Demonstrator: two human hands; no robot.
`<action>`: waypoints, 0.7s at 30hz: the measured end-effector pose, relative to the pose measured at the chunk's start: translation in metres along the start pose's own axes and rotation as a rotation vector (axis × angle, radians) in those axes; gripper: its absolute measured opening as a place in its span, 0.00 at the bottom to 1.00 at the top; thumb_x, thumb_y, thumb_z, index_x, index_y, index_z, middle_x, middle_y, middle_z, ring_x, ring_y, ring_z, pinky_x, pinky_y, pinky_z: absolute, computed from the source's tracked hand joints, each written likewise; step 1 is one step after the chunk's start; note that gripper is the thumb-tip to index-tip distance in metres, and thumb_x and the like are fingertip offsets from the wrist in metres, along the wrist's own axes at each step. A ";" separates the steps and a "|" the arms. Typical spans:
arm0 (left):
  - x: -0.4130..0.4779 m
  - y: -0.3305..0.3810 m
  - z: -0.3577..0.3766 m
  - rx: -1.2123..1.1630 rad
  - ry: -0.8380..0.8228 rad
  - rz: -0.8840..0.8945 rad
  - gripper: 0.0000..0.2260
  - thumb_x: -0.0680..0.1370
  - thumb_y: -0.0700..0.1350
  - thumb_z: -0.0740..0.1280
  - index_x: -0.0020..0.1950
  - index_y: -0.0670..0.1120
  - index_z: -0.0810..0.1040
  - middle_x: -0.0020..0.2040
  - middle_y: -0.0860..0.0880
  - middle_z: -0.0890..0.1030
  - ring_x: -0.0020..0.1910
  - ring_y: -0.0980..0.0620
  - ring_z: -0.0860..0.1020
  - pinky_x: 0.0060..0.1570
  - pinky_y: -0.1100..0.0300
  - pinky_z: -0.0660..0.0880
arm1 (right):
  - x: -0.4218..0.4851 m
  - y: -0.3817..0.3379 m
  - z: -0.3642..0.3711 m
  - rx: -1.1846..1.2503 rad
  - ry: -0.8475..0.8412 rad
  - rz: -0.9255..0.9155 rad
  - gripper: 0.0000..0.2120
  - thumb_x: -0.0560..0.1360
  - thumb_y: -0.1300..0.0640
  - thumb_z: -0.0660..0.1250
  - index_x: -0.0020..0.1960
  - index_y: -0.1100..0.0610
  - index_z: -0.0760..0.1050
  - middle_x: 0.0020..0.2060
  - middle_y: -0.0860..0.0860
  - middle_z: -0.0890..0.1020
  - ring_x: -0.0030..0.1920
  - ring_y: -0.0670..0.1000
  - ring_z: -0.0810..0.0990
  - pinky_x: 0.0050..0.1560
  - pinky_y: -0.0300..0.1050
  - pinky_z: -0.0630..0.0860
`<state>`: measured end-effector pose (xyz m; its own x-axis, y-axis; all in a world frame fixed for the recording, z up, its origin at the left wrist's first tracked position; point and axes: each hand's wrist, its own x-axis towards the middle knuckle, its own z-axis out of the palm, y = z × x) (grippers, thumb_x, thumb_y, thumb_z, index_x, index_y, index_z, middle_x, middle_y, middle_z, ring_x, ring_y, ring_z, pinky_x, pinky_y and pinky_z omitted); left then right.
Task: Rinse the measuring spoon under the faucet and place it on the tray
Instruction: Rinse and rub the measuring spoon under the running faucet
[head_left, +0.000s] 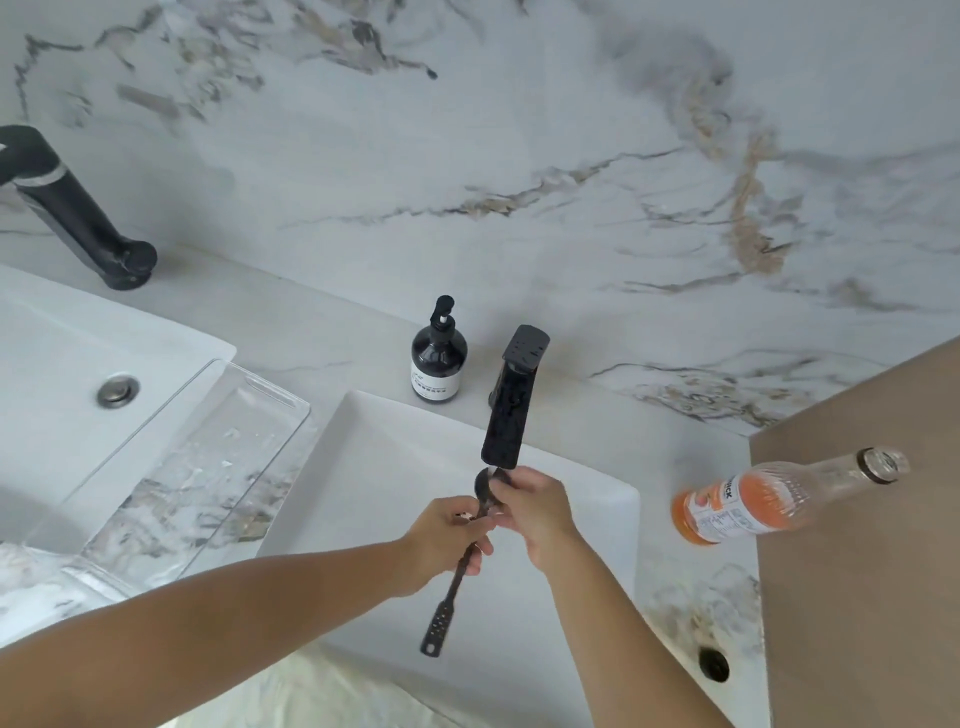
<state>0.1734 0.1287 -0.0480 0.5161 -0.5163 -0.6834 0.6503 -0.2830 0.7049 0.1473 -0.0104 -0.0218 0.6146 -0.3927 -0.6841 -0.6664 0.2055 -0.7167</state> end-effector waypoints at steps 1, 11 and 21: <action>0.000 0.001 -0.001 0.024 -0.002 -0.002 0.11 0.79 0.46 0.67 0.47 0.37 0.78 0.33 0.44 0.77 0.26 0.50 0.71 0.31 0.57 0.73 | 0.004 -0.001 0.002 -0.048 0.064 -0.042 0.04 0.70 0.66 0.71 0.40 0.60 0.83 0.35 0.56 0.84 0.32 0.54 0.80 0.38 0.45 0.79; 0.017 0.040 0.004 0.219 0.023 -0.093 0.10 0.83 0.45 0.55 0.49 0.40 0.71 0.33 0.44 0.75 0.25 0.51 0.64 0.23 0.63 0.61 | 0.006 -0.001 0.004 -0.066 0.186 -0.143 0.05 0.69 0.61 0.77 0.36 0.57 0.83 0.31 0.53 0.86 0.29 0.53 0.86 0.29 0.36 0.78; 0.023 0.045 0.020 -0.086 0.184 -0.072 0.10 0.81 0.36 0.53 0.44 0.39 0.72 0.28 0.44 0.72 0.23 0.50 0.65 0.24 0.61 0.63 | -0.002 -0.002 0.004 0.261 -0.151 -0.050 0.19 0.78 0.64 0.67 0.68 0.62 0.71 0.52 0.62 0.82 0.42 0.58 0.77 0.44 0.52 0.74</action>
<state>0.2032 0.0880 -0.0282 0.5545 -0.3389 -0.7600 0.7305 -0.2393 0.6397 0.1493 -0.0060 -0.0195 0.7129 -0.2741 -0.6454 -0.5150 0.4200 -0.7472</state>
